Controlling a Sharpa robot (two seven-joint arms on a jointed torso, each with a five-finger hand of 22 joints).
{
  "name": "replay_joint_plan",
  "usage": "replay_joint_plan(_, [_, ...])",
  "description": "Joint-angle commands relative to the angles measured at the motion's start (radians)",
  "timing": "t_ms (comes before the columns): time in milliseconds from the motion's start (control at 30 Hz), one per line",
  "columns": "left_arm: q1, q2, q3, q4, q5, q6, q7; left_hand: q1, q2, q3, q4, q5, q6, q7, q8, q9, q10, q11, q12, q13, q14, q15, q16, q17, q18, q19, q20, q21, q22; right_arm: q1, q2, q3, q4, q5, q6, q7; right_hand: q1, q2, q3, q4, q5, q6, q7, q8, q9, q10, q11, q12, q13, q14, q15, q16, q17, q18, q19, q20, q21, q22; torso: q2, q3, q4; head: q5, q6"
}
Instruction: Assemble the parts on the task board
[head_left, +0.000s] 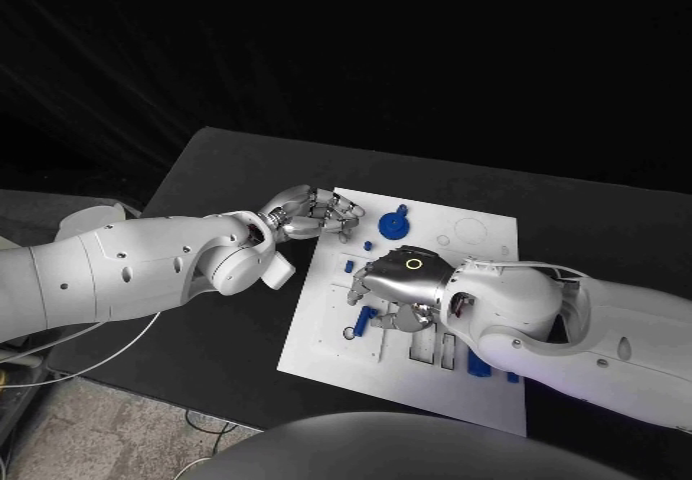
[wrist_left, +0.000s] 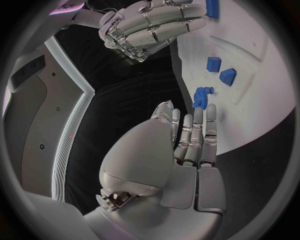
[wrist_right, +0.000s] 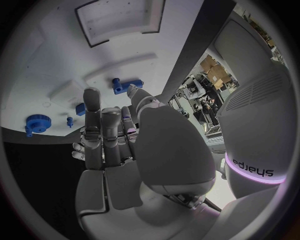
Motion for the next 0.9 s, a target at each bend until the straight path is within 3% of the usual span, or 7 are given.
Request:
replay_joint_plan(33, [-0.001, 0.003, 0.0, 0.002, 0.004, 0.021, 0.016, 0.006, 0.007, 0.006, 0.0, 0.006, -0.002, 0.006, 0.004, -0.002, -0.001, 0.007, 0.004, -0.002, -0.001, 0.009, 0.005, -0.001, 0.013, -0.003, 0.004, -0.007, 0.018, -0.011, 0.01, 0.0, -0.012, -0.013, 0.021, 0.01, -0.006, -0.006, -0.001, 0.002, 0.01, 0.01, 0.0, 0.007, 0.003, 0.015, -0.002, 0.011, 0.002, -0.002, -0.004, 0.005, 0.002, 0.002, -0.005, -0.004, 0.005, 0.048, 0.001, -0.0009, -0.0004, -0.004, 0.0])
replay_joint_plan(300, [-0.001, 0.005, 0.0, 0.002, 0.004, 0.026, 0.013, 0.007, 0.008, 0.006, -0.001, 0.006, -0.002, 0.006, 0.005, -0.002, -0.001, 0.007, 0.004, -0.002, -0.002, 0.009, 0.005, -0.002, 0.013, -0.003, 0.004, -0.007, 0.018, -0.036, 0.037, -0.001, -0.04, -0.013, 0.038, 0.009, -0.009, -0.007, 0.011, -0.003, 0.07, 0.025, -0.003, 0.015, 0.01, 0.035, -0.005, 0.035, 0.01, -0.007, -0.007, 0.009, 0.002, 0.003, -0.013, -0.006, 0.008, 0.048, -0.001, -0.0012, 0.0014, -0.007, 0.0])
replay_joint_plan(400, [-0.001, 0.006, 0.0, 0.002, 0.004, 0.027, 0.012, 0.007, 0.008, 0.006, -0.001, 0.006, -0.002, 0.006, 0.005, -0.002, -0.001, 0.007, 0.004, -0.002, -0.002, 0.009, 0.005, -0.002, 0.013, -0.003, 0.004, -0.007, 0.018, -0.045, 0.047, -0.001, -0.053, -0.018, 0.048, 0.004, -0.011, -0.011, 0.019, -0.008, 0.11, 0.037, -0.008, 0.023, 0.02, 0.032, -0.006, 0.039, 0.012, -0.014, -0.007, 0.005, -0.004, 0.005, -0.022, -0.008, 0.001, 0.046, -0.002, -0.0013, 0.0015, -0.007, 0.0])
replay_joint_plan(500, [-0.002, 0.007, 0.0, 0.001, 0.004, 0.029, 0.011, 0.007, 0.009, 0.006, 0.0, 0.006, -0.002, 0.006, 0.005, -0.002, 0.0, 0.008, 0.004, -0.003, -0.002, 0.009, 0.005, -0.002, 0.013, -0.004, 0.004, -0.007, 0.019, -0.054, 0.059, -0.001, -0.066, -0.029, 0.056, -0.003, -0.016, -0.019, 0.032, -0.018, 0.178, 0.049, -0.012, 0.035, 0.038, 0.026, -0.008, 0.041, 0.013, -0.024, -0.009, 0.001, -0.011, 0.006, -0.034, -0.009, -0.003, 0.044, -0.002, -0.0003, 0.002, -0.006, 0.0])
replay_joint_plan(633, [-0.002, 0.009, 0.0, 0.0, 0.004, 0.03, 0.011, 0.007, 0.009, 0.007, 0.0, 0.006, -0.002, 0.006, 0.005, -0.002, 0.0, 0.008, 0.004, -0.003, -0.002, 0.009, 0.005, -0.002, 0.013, -0.004, 0.004, -0.007, 0.019, -0.065, 0.068, -0.002, -0.074, -0.049, 0.051, -0.006, -0.022, -0.022, 0.043, -0.028, 0.226, 0.076, -0.017, 0.061, 0.066, 0.028, -0.01, 0.047, 0.016, -0.031, -0.011, -0.002, -0.016, 0.007, -0.045, -0.011, -0.002, 0.042, -0.002, -0.0004, 0.0023, -0.005, 0.0])
replay_joint_plan(900, [-0.007, 0.011, 0.0, -0.002, 0.004, 0.034, 0.009, 0.007, 0.011, 0.007, 0.0, 0.007, -0.002, 0.006, 0.006, -0.002, 0.0, 0.009, 0.004, -0.004, -0.002, 0.01, 0.005, -0.002, 0.013, -0.004, 0.004, -0.008, 0.019, -0.074, 0.078, -0.002, -0.083, -0.088, 0.036, -0.01, -0.028, -0.023, 0.055, -0.055, 0.251, 0.083, -0.022, 0.106, 0.124, 0.022, -0.011, 0.059, 0.028, -0.045, -0.012, -0.011, -0.03, 0.009, -0.066, -0.014, -0.001, 0.039, -0.002, -0.0008, 0.0011, -0.005, 0.0])
